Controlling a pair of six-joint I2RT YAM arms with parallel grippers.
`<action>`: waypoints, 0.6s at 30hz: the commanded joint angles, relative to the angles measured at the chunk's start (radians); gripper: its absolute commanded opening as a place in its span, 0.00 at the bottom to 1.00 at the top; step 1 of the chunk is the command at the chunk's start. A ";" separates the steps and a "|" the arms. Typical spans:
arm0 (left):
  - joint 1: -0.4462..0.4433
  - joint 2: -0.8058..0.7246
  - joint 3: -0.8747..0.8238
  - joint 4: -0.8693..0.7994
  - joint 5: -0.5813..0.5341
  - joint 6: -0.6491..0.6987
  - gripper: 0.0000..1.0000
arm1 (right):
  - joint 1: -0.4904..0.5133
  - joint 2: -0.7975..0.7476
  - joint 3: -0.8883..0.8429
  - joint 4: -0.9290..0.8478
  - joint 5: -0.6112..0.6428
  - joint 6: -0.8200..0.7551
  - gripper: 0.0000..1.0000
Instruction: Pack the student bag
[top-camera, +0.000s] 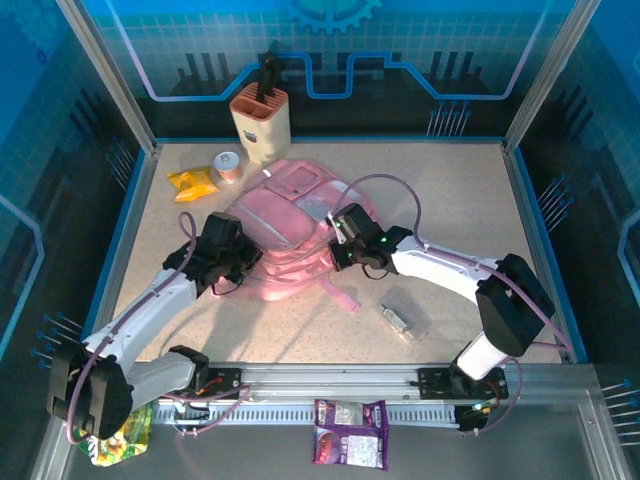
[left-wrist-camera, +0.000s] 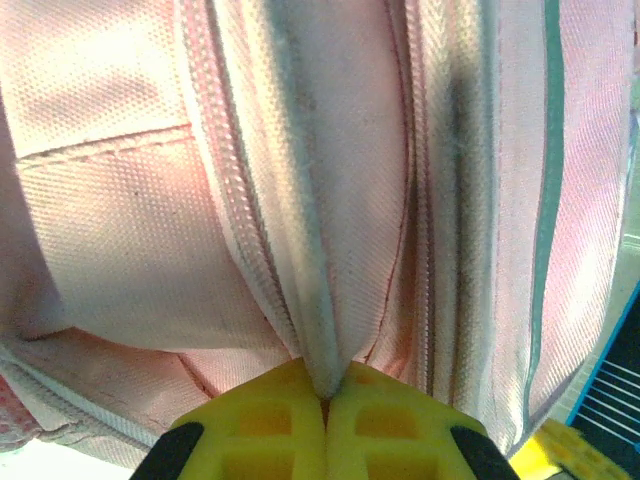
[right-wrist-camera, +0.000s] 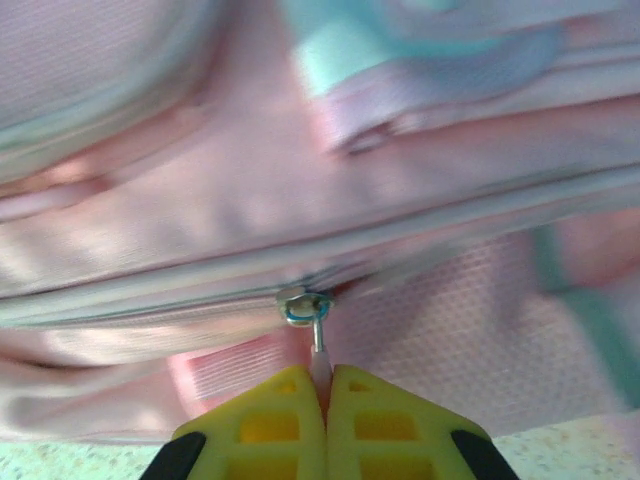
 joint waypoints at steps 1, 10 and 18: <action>0.053 -0.012 0.051 -0.073 -0.041 0.113 0.00 | -0.061 0.042 0.041 -0.077 0.100 -0.020 0.00; 0.060 0.021 0.083 -0.057 -0.001 0.166 0.00 | -0.075 0.024 0.077 -0.093 -0.036 -0.026 0.18; 0.000 -0.026 0.105 -0.117 -0.044 0.208 0.33 | -0.096 -0.045 0.067 -0.134 -0.286 0.070 0.44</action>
